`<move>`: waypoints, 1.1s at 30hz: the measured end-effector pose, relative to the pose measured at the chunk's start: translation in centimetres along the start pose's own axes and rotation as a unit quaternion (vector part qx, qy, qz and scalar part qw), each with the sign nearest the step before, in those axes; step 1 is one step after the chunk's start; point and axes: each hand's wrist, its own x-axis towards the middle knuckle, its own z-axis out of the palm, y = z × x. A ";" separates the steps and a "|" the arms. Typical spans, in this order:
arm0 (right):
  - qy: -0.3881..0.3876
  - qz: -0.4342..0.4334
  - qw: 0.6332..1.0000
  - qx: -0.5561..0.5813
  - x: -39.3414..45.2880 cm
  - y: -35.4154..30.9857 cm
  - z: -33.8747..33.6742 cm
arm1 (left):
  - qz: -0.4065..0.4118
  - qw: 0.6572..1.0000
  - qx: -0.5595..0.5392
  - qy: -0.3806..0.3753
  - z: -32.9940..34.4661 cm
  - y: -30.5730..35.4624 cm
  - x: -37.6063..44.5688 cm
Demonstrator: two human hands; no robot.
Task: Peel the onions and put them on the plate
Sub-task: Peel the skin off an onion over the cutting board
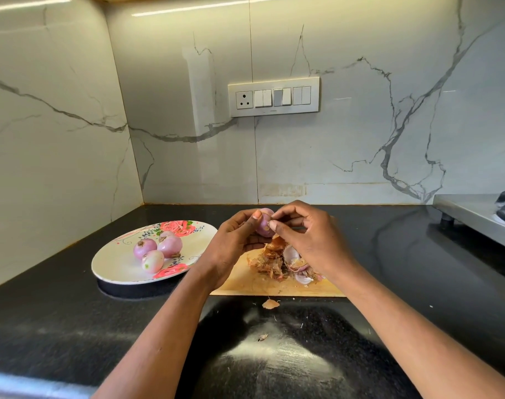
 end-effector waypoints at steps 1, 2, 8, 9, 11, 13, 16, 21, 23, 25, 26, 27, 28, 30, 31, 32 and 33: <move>0.003 -0.005 1.000 -0.002 0.0 0.0 0.0 | 0.001 1.000 0.002 -0.003 0.0 0.0 0.0; 0.006 -0.007 1.000 -0.003 0.0 0.1 0.0 | 0.002 1.000 0.003 -0.004 0.0 0.1 0.0; 0.014 0.003 1.000 -0.008 -0.1 0.1 -0.5 | -0.002 1.000 -0.010 -0.017 0.0 0.0 -0.2; 0.016 0.006 1.000 -0.014 -0.2 0.2 -0.4 | -0.001 1.000 -0.008 -0.019 0.1 -0.1 -0.2; 0.029 0.008 0.999 -0.026 -0.4 0.3 -0.3 | 0.004 1.000 -0.001 -0.021 0.2 -0.2 -0.1; 0.050 0.005 0.998 -0.042 -0.4 0.3 -0.1 | 0.009 1.000 -0.001 -0.022 0.3 -0.2 -0.1; 0.075 0.015 0.997 -0.030 -0.1 0.3 -0.1 | 0.006 1.000 -0.014 -0.021 0.2 -0.2 0.0; 0.062 0.031 0.995 -0.066 0.1 0.3 -0.4 | 0.000 0.999 -0.037 -0.003 0.0 -0.1 0.1; 0.048 0.042 0.996 -0.067 0.1 0.5 -0.6 | -0.002 0.999 -0.035 0.002 0.1 0.0 0.0; 0.034 0.042 0.996 -0.066 0.1 0.6 -0.6 | -0.003 0.999 -0.032 0.003 0.1 0.1 -0.1; 0.027 0.036 0.996 -0.071 0.1 0.7 -0.6 | -0.003 1.000 -0.030 0.005 0.1 0.1 -0.1; 0.021 0.027 0.996 -0.083 0.0 0.8 -0.6 | -0.004 1.000 -0.027 0.008 0.1 0.1 -0.1; 0.017 0.021 0.995 -0.094 0.0 0.8 -0.5 | -0.003 1.000 -0.024 0.011 0.0 0.1 -0.1; 0.016 0.014 0.996 -0.086 0.0 0.4 -0.5 | -0.002 1.000 -0.017 0.016 0.0 0.1 -0.1; 0.016 0.009 0.997 -0.070 0.0 0.2 -0.5 | -0.002 1.000 -0.014 0.018 -0.1 0.1 -0.1; 0.015 0.000 0.998 -0.056 0.0 0.1 -0.4 | -0.003 1.000 -0.010 0.018 -0.1 0.1 -0.1; 0.014 -0.010 0.999 -0.049 0.0 -0.1 -0.3 | -0.003 1.000 -0.007 0.016 0.0 0.0 -0.1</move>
